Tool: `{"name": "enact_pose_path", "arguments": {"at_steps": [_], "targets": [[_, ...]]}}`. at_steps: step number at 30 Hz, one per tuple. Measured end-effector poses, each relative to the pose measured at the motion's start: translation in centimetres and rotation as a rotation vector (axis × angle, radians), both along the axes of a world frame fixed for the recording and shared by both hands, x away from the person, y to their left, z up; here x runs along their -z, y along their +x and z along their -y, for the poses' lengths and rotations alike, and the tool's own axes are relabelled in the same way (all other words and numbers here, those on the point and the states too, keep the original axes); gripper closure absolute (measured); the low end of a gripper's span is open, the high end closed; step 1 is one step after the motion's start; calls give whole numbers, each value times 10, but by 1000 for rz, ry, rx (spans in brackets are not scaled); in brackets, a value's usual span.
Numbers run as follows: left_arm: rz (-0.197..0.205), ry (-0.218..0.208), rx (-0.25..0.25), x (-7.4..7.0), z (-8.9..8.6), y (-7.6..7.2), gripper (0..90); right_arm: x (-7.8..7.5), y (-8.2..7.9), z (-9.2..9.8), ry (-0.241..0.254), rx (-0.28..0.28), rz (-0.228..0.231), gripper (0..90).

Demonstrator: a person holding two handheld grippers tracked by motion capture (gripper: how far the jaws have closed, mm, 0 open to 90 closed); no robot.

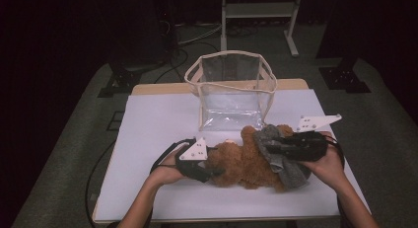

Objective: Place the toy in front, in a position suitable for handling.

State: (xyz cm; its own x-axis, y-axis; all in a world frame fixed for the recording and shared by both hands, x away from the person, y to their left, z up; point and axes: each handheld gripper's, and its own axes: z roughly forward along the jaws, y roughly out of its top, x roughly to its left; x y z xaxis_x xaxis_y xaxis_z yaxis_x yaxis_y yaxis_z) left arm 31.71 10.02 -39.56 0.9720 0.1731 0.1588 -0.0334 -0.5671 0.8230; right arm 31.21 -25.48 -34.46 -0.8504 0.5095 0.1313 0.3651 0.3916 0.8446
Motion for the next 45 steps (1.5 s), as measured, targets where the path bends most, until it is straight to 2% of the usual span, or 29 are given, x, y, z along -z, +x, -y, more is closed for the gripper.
{"name": "enact_pose_path", "arguments": {"at_steps": [6,10,12,16,23,27,30,32,35,38,41,45], "targets": [[-4,-3,-1,0,0,1,342,-9,-11,39,-22,91,14,672],[-7,-5,-2,0,0,1,341,-13,-15,56,-24,138,27,672],[-5,-3,-3,0,1,1,339,-13,-15,58,-30,147,23,672],[-3,-1,-5,-1,2,1,336,-5,-10,44,-40,112,9,672],[-5,2,-1,-1,3,1,337,9,2,-9,-51,-7,-8,673],[-5,-1,-2,-1,3,1,337,7,6,-37,-42,-73,0,672],[-6,-2,-6,-1,3,1,337,4,8,-53,-58,-104,21,672],[-4,-4,-6,0,2,1,336,5,9,-56,-77,-106,31,673],[-8,-14,-8,0,2,2,316,11,12,-50,-99,-82,21,680],[-5,-18,-14,0,1,3,280,19,15,-38,-76,-65,-10,686],[-21,-23,-29,2,-2,4,242,25,17,-29,-43,-57,-33,691],[-51,-39,-40,7,-4,7,197,28,15,-25,-38,-55,-30,693]]}}
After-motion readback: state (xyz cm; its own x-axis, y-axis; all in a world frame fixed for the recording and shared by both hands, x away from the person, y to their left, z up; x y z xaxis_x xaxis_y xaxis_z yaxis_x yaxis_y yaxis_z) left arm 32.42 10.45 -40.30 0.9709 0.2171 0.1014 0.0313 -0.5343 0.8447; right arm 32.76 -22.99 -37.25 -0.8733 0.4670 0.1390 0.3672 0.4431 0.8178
